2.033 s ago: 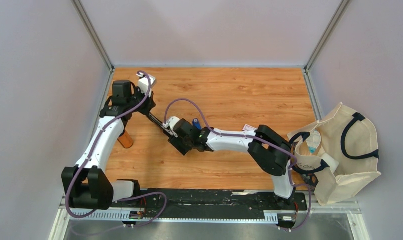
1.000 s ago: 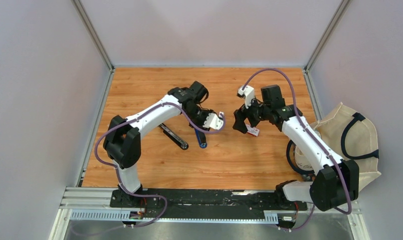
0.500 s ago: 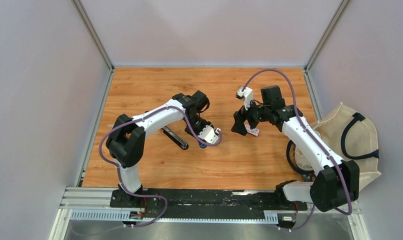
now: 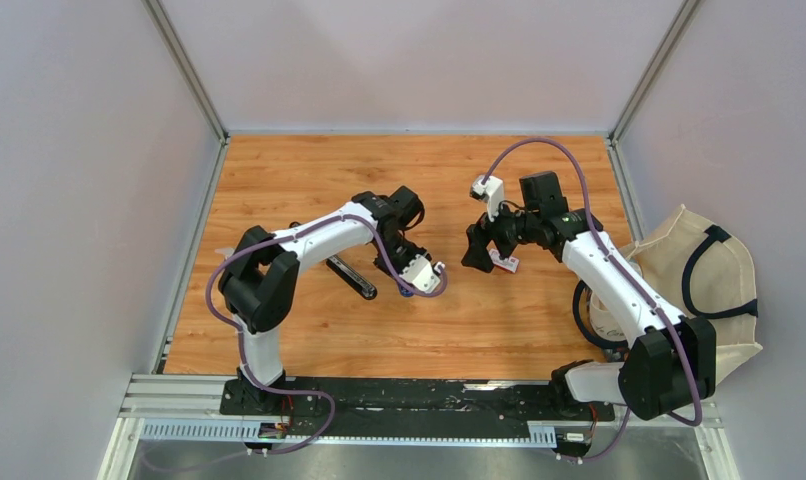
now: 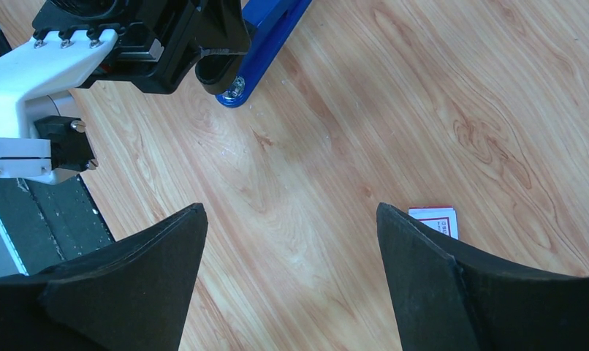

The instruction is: Load the staples into the stapler

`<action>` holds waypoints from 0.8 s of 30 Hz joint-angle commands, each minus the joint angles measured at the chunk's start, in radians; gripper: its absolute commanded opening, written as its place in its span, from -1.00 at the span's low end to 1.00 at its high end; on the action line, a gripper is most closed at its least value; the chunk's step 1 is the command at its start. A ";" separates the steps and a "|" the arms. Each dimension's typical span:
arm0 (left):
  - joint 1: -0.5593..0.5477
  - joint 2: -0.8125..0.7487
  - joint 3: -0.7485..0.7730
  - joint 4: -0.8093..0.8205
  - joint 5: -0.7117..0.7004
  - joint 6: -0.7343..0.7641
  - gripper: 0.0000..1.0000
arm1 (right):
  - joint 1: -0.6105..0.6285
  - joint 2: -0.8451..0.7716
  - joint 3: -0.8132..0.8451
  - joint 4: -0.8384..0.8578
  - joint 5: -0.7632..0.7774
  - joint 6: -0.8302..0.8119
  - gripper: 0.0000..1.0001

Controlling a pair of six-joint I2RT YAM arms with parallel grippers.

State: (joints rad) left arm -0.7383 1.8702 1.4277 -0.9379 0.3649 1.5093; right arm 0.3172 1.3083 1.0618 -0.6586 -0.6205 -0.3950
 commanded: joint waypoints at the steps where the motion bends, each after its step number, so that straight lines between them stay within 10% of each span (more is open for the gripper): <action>1: -0.018 0.026 0.020 -0.050 0.042 0.034 -0.03 | 0.002 -0.003 0.017 -0.006 -0.025 -0.021 0.78; 14: -0.036 0.061 0.040 -0.064 0.048 -0.012 -0.21 | 0.000 0.012 0.015 -0.006 -0.031 -0.022 0.77; 20: -0.035 0.041 0.010 -0.045 0.049 -0.006 -0.03 | 0.002 0.022 0.018 -0.013 -0.036 -0.024 0.77; 21: -0.036 0.041 0.010 -0.045 0.049 -0.006 0.36 | 0.002 0.022 0.018 -0.012 -0.036 -0.024 0.77; 24: -0.036 0.046 0.013 -0.042 0.052 -0.004 0.64 | 0.002 0.023 0.017 -0.013 -0.036 -0.025 0.77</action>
State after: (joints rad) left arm -0.7654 1.9064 1.4448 -0.9554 0.3737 1.4979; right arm 0.3172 1.3285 1.0618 -0.6769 -0.6315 -0.4015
